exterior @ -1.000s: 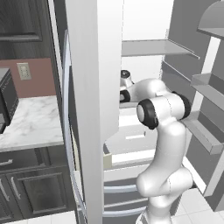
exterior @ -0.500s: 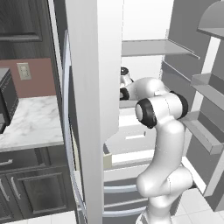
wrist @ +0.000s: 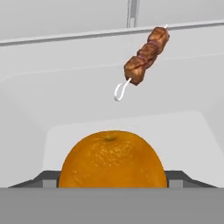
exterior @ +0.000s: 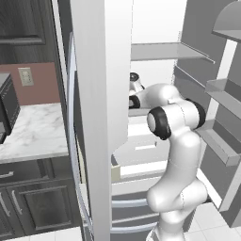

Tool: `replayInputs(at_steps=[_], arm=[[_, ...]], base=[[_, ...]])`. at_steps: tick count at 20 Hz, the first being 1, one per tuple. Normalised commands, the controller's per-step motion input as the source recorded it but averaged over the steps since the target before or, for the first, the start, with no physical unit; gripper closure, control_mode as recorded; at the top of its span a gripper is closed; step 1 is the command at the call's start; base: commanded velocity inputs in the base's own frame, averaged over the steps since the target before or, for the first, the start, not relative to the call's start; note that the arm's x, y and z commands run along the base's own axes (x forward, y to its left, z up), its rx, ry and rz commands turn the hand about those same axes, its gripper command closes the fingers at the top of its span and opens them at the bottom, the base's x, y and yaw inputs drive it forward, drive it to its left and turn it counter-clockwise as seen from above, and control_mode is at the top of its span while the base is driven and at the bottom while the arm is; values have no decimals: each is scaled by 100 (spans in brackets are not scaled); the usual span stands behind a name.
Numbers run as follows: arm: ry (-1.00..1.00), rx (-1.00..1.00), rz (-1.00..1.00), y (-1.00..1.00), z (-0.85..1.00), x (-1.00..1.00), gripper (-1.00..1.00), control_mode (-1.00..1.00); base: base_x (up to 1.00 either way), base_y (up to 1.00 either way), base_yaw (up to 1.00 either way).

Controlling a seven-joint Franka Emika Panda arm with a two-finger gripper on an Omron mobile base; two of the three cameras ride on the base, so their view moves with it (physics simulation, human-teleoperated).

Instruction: Pick the two oranges from the fridge and place them on the plate next to the blender to make a fruit smoothie.

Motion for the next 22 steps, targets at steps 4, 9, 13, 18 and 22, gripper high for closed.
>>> replayInputs(at_steps=[4,9,13,18,22], arm=[[-12,0,0,0,0,-63,100,-100],[-21,0,0,0,4,-65,100,-100],[-34,0,1,0,38,-71,100,-100],[-33,0,0,0,83,-79,100,-100],[-17,1,0,0,100,-88,100,-100]], base=[[0,0,0],[0,0,0],[0,0,0],[0,0,0],[0,0,0]])
